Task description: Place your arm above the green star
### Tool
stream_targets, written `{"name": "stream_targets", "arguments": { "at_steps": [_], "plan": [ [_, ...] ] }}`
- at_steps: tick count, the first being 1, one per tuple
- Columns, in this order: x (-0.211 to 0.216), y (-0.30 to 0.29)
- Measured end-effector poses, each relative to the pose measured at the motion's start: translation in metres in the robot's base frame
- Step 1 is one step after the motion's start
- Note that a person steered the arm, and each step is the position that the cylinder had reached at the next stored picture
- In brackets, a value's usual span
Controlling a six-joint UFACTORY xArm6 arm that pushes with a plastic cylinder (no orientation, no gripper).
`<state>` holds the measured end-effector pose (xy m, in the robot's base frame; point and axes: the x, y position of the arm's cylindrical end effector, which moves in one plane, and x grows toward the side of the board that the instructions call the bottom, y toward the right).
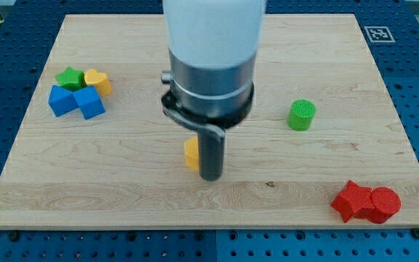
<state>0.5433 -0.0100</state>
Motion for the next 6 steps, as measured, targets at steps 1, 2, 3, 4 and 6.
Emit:
{"name": "stream_targets", "arguments": {
  "at_steps": [1,2,3,4,6],
  "plan": [
    [-0.036,-0.023],
    [-0.047,-0.027],
    [-0.112,-0.013],
    [-0.179,-0.07],
    [-0.195,-0.229]
  ]
}}
